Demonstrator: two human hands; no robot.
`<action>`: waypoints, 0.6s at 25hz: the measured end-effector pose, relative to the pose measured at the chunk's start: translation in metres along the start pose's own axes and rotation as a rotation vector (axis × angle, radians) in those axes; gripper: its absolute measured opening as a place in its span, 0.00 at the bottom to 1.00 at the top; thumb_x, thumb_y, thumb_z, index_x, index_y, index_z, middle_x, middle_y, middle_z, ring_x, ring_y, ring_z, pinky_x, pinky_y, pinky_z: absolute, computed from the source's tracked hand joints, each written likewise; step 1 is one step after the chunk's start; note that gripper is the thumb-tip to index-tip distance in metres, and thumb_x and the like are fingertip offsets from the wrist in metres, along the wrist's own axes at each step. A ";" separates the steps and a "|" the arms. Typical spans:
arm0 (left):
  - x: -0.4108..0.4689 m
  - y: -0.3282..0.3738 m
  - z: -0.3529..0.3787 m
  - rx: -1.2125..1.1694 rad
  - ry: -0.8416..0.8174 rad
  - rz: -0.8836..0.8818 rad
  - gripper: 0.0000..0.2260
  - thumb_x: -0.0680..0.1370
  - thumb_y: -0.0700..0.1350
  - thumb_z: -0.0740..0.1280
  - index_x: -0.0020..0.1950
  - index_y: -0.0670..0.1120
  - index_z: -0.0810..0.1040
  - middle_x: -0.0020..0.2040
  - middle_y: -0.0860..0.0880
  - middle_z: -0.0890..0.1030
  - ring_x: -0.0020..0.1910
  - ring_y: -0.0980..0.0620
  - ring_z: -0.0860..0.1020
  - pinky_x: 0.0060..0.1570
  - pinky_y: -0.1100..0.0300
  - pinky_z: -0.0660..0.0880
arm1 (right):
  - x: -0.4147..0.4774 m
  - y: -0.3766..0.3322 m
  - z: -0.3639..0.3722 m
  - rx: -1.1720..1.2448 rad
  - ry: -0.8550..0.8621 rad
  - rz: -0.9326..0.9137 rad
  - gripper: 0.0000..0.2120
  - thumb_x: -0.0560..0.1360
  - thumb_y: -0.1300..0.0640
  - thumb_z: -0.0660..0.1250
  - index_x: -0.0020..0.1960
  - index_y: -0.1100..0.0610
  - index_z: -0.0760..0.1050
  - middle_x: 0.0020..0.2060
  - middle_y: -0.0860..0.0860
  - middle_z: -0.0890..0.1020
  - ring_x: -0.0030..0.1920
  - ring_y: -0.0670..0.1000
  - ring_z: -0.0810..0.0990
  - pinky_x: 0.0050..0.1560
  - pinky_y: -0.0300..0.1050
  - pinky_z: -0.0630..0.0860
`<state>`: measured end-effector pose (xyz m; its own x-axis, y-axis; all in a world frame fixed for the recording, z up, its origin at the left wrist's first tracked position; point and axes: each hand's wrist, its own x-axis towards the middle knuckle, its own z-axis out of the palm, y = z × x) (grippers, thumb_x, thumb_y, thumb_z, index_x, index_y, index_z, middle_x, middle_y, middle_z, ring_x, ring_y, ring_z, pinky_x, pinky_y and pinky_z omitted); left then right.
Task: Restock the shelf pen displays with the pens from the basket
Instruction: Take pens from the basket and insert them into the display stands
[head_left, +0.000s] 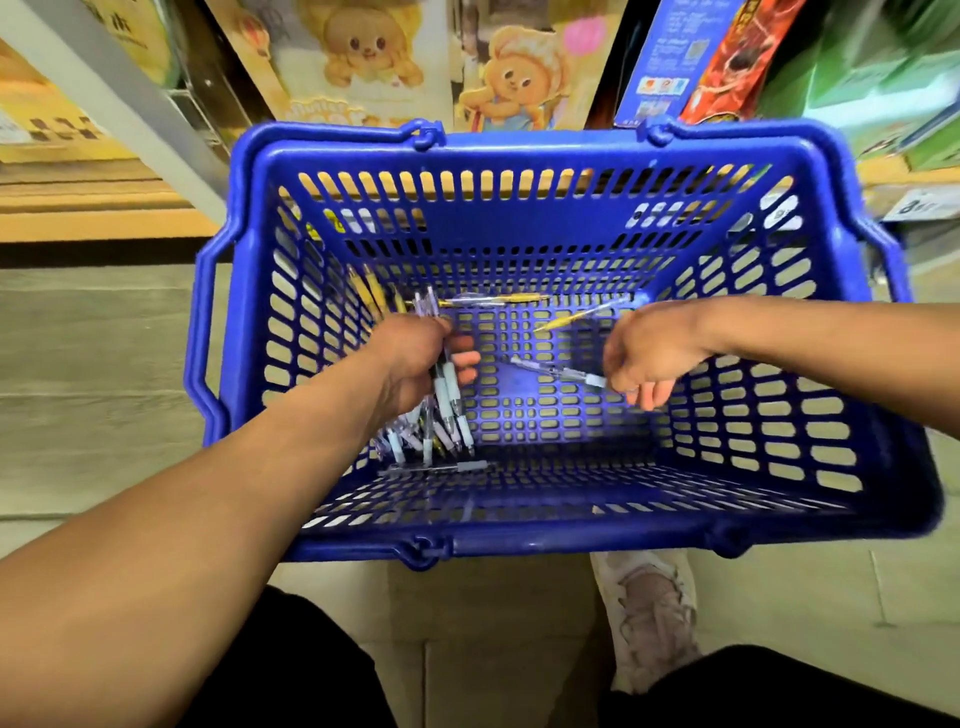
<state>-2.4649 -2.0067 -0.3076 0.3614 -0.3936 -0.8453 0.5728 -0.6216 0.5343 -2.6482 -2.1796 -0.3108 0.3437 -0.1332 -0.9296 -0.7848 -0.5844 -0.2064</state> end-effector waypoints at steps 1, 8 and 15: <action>-0.001 -0.001 0.002 0.013 -0.001 -0.008 0.14 0.87 0.40 0.54 0.70 0.35 0.70 0.58 0.38 0.81 0.47 0.43 0.81 0.45 0.48 0.82 | -0.005 -0.009 0.003 0.172 -0.011 -0.044 0.11 0.81 0.58 0.63 0.55 0.65 0.79 0.45 0.56 0.87 0.39 0.50 0.87 0.35 0.36 0.81; -0.008 0.002 -0.001 -0.065 -0.037 0.021 0.09 0.87 0.39 0.53 0.59 0.37 0.71 0.50 0.38 0.80 0.44 0.45 0.81 0.44 0.52 0.83 | 0.018 -0.079 0.036 0.716 0.053 -0.358 0.07 0.81 0.58 0.67 0.52 0.61 0.79 0.41 0.55 0.88 0.40 0.50 0.87 0.38 0.39 0.82; -0.015 0.015 -0.016 -0.055 0.040 0.164 0.07 0.87 0.41 0.56 0.52 0.42 0.71 0.40 0.47 0.75 0.36 0.51 0.75 0.44 0.52 0.80 | 0.053 -0.089 0.031 0.696 0.008 -0.523 0.06 0.80 0.57 0.69 0.55 0.56 0.81 0.47 0.51 0.87 0.47 0.47 0.85 0.50 0.40 0.82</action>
<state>-2.4500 -1.9999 -0.2866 0.4812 -0.4590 -0.7468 0.5425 -0.5132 0.6650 -2.5761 -2.1096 -0.3509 0.7498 0.0081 -0.6616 -0.6611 0.0496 -0.7487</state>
